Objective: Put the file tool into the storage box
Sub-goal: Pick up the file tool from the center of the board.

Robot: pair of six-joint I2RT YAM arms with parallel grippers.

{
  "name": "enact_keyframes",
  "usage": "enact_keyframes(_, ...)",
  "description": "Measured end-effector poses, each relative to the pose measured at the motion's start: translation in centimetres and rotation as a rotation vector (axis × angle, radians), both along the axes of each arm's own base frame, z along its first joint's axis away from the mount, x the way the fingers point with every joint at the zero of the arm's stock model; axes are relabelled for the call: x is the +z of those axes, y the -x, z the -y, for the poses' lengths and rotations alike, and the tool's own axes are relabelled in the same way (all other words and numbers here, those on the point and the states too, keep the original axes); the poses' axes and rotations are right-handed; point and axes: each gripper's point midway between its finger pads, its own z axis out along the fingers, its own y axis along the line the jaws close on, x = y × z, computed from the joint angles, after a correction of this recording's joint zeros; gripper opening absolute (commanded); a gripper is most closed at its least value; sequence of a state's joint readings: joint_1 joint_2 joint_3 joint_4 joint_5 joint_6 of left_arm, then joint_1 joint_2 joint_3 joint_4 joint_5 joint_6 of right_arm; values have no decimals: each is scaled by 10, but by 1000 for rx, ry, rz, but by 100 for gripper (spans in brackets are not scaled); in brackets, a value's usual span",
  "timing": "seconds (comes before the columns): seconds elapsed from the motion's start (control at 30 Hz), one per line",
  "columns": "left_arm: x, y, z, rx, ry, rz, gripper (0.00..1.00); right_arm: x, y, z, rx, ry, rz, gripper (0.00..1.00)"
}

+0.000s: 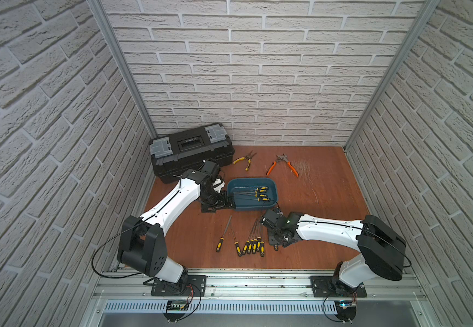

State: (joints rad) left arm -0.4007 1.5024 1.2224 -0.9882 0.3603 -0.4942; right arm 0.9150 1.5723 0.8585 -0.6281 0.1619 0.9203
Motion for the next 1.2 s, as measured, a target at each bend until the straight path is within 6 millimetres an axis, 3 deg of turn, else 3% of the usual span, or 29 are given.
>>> enact_keyframes(0.33, 7, 1, -2, 2, 0, 21, 98, -7, -4, -8, 44, 9, -12, 43)
enact_keyframes(0.7, 33, -11, -1, 8, 1, 79, 98, -7, -9, -10, 53, 23, 3, 18)
enact_keyframes(0.87, 48, -16, -1, 11, 2, 122, 98, -5, 0, 5, 48, 40, 8, 16)
enact_keyframes(1.03, 64, -18, 1, 10, 14, 170, 98, 11, 8, 25, 24, 45, 46, 15)
enact_keyframes(1.2, 82, -23, 3, 23, 38, 218, 98, 45, 7, 43, -16, 24, 141, 16)
